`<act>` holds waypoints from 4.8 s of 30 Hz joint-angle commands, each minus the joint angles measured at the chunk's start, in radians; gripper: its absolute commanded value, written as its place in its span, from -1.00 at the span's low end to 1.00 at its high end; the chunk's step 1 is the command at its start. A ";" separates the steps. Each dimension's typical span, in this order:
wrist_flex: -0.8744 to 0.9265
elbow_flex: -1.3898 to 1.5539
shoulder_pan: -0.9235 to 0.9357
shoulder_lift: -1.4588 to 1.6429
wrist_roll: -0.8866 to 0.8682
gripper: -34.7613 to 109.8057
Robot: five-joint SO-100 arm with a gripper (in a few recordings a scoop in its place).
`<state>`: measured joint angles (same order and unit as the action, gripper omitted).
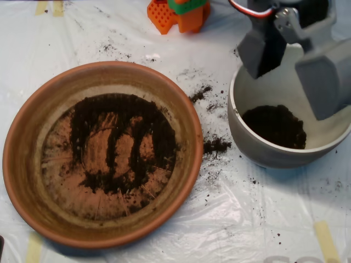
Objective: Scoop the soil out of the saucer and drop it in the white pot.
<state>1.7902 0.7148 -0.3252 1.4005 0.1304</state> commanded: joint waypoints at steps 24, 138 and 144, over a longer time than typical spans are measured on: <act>-0.689 1.276 0.621 0.383 0.169 0.03; 0.012 0.091 -0.078 0.049 0.094 -0.02; 0.012 0.127 -0.080 0.078 0.091 -0.05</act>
<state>1.7917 0.8452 -0.4050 1.3913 0.2102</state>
